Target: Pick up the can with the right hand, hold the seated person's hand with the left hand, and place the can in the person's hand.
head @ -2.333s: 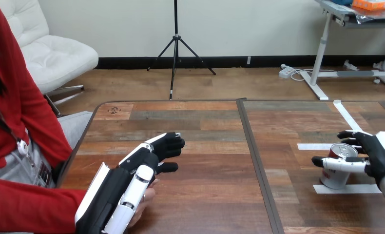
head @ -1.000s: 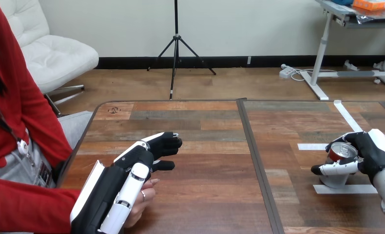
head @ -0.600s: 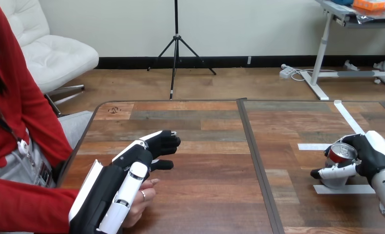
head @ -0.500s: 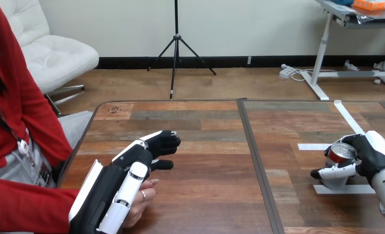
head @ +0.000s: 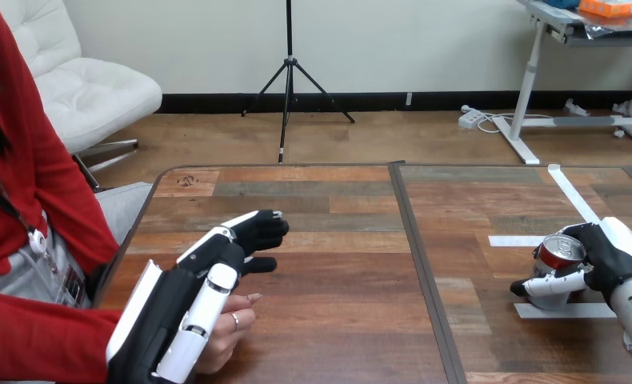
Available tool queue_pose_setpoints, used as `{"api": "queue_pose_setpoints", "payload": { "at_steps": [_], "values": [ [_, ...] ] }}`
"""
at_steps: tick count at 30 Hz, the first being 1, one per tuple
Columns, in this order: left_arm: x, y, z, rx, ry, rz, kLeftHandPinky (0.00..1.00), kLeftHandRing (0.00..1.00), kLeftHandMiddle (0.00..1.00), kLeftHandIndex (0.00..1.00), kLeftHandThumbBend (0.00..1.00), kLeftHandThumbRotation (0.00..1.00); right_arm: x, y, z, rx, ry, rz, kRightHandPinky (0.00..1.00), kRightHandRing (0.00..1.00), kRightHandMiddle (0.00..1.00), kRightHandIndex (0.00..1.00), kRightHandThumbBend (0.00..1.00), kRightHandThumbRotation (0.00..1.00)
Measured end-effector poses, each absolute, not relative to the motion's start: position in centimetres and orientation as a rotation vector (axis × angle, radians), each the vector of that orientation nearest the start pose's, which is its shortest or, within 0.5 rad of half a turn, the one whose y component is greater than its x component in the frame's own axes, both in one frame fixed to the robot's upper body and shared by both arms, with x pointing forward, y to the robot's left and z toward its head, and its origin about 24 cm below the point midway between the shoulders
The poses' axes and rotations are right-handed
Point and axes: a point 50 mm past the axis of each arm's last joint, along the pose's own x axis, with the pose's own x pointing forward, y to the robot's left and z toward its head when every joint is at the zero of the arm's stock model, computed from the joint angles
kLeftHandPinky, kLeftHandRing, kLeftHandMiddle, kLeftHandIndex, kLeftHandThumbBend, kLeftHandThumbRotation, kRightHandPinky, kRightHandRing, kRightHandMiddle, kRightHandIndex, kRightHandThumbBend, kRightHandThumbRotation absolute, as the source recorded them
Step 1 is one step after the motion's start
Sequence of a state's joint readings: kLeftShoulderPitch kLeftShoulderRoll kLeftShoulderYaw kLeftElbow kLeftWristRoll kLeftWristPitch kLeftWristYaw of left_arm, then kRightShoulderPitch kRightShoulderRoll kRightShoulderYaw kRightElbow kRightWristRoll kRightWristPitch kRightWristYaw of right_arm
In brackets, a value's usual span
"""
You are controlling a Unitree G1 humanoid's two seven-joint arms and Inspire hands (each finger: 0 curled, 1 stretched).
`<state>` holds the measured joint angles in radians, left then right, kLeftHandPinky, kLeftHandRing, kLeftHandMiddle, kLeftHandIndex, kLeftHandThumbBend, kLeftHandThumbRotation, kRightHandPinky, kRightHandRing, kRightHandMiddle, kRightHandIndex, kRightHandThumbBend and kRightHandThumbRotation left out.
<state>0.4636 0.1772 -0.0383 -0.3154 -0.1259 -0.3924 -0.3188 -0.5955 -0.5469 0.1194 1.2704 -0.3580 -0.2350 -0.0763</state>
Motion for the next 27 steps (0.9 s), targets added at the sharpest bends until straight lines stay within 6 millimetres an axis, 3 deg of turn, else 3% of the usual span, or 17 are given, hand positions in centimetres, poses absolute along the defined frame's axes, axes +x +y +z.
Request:
{"api": "queue_pose_setpoints", "payload": {
  "at_steps": [19,27],
  "values": [
    [15.68,17.23,6.29,0.097,-0.244,-0.276,0.77,0.82,0.80,0.78,0.26,0.92,30.90,-30.92,0.73,-0.887,0.464,-0.079,0.48,0.54,0.59,0.60,0.94,0.08],
    [15.68,17.23,6.29,0.097,-0.244,-0.276,0.76,0.81,0.79,0.77,0.26,0.90,30.96,-30.93,0.81,-0.893,0.464,-0.075,0.47,0.52,0.56,0.56,0.86,0.05]
  ]
}}
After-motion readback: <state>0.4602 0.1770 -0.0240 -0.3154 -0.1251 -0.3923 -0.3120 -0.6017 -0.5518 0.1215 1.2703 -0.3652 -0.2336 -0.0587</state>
